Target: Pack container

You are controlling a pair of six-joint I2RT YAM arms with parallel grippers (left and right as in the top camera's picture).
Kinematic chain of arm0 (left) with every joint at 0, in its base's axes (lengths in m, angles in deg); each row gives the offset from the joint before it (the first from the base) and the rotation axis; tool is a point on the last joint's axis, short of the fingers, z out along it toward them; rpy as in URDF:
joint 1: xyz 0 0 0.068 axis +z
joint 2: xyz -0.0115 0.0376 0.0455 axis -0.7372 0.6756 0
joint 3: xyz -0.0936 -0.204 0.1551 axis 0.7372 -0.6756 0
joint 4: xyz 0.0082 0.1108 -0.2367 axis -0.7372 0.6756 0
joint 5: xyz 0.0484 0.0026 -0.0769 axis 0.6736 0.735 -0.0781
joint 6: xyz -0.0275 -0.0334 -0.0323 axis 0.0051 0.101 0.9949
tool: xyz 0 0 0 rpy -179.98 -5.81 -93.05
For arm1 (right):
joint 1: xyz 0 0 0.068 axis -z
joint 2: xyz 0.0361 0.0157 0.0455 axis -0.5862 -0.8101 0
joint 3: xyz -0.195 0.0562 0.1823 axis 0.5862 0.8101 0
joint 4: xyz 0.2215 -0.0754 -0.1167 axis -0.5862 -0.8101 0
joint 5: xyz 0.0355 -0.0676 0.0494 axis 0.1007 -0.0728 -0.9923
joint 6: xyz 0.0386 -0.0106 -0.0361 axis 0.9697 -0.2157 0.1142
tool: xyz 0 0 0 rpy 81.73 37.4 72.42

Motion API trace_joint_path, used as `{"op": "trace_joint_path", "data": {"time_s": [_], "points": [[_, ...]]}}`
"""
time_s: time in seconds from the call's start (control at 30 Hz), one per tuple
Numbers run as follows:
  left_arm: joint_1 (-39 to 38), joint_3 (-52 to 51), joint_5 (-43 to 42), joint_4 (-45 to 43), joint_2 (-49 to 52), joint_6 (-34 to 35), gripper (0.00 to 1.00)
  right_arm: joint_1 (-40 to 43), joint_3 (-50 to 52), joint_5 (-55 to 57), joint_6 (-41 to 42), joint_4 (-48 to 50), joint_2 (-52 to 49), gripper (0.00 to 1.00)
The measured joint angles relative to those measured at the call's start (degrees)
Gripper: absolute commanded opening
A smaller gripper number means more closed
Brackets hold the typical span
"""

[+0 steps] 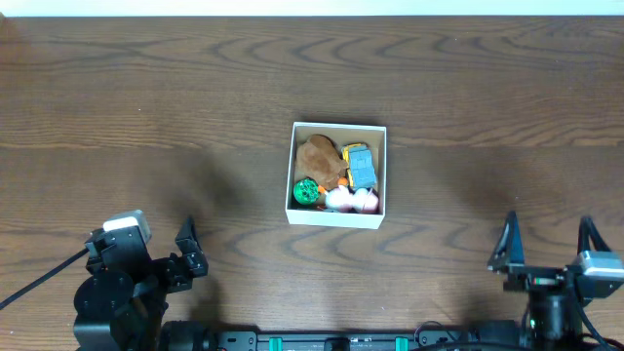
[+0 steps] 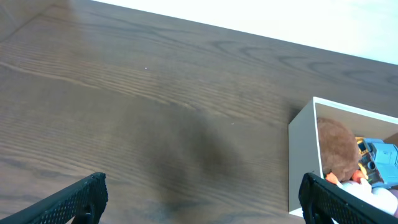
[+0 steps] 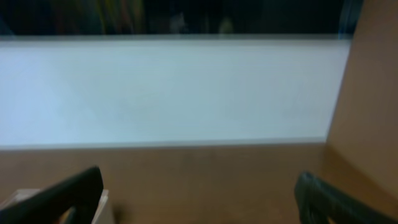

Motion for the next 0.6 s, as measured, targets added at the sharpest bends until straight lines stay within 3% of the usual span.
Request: {"op": "trace_joint_path", "data": {"time_s": [0.27,0.6], "points": [[0.0,-0.02,0.0,0.0,0.0,0.0,0.98,0.0,13.77,-0.46,-1.53,17.86,0.0,0.99],[0.0,-0.02,0.0,0.02,0.0,0.0,0.98,0.0,24.85,-0.9,-2.58,17.81,0.0,0.99]]}}
